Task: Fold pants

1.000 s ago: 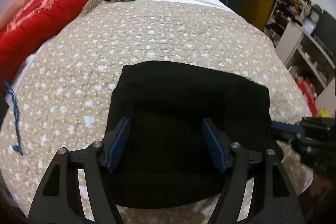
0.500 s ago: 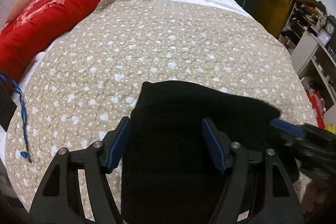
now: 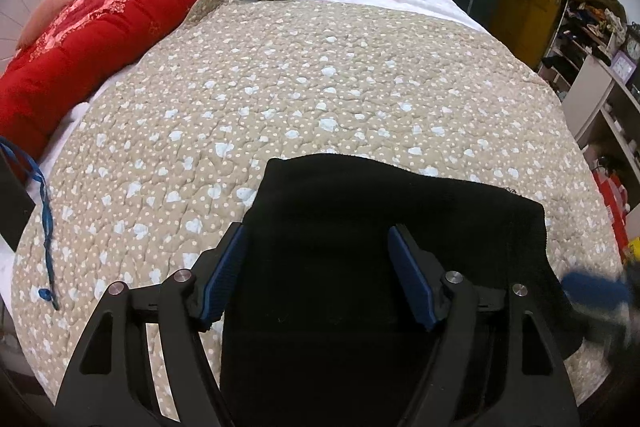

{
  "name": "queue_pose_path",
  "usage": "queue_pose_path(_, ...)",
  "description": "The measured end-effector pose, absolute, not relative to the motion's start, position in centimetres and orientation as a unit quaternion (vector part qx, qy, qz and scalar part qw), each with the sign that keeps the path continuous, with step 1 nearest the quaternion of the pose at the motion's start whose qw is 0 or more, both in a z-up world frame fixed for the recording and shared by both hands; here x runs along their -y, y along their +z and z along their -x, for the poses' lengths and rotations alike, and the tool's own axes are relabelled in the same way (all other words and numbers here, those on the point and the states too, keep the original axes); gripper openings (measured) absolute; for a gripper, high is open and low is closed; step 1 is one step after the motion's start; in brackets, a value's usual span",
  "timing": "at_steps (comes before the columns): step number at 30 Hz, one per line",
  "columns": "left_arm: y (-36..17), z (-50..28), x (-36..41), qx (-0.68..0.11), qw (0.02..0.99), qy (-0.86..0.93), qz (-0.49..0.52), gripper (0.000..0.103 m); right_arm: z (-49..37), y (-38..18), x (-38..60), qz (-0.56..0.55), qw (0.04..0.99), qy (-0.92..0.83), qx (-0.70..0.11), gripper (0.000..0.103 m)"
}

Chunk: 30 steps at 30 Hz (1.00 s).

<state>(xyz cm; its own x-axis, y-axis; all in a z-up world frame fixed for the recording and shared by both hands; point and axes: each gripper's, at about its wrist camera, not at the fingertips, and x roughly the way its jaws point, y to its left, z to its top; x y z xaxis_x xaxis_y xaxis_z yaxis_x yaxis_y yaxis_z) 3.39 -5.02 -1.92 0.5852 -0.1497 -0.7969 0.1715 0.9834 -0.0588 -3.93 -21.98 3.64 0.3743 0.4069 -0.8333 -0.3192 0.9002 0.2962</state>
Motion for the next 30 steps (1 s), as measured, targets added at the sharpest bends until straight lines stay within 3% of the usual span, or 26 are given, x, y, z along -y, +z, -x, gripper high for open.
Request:
queue_pose_path(5,-1.9,-2.6,5.4,-0.443,0.892,-0.086,-0.020,0.073,7.1,1.2,20.9,0.041,0.814,0.204,-0.543,0.024)
queue_pose_path(13,-1.9,-1.2,5.4,-0.440,0.894,-0.088,-0.020,0.073,8.2,0.7,23.5,-0.018,0.815,0.203,-0.542,0.025)
queue_pose_path(19,-1.4,-1.1,3.1,-0.446,0.891,-0.075,0.017,0.073,7.6,2.6,25.6,-0.101,0.835,0.192,-0.506,0.038)
queue_pose_path(26,-1.9,-0.9,3.1,-0.450,0.890,-0.075,0.012,0.073,5.3,0.3,25.5,-0.133,0.826,0.176,-0.518,0.038)
queue_pose_path(29,-2.1,-0.9,3.4,-0.452,0.889,-0.077,0.012,0.073,4.8,0.1,25.0,-0.133,0.827,0.191,-0.512,0.014)
queue_pose_path(30,-2.0,-0.9,3.5,-0.451,0.889,-0.077,0.009,0.073,4.8,0.1,24.8,-0.127,0.830,0.192,-0.508,0.013)
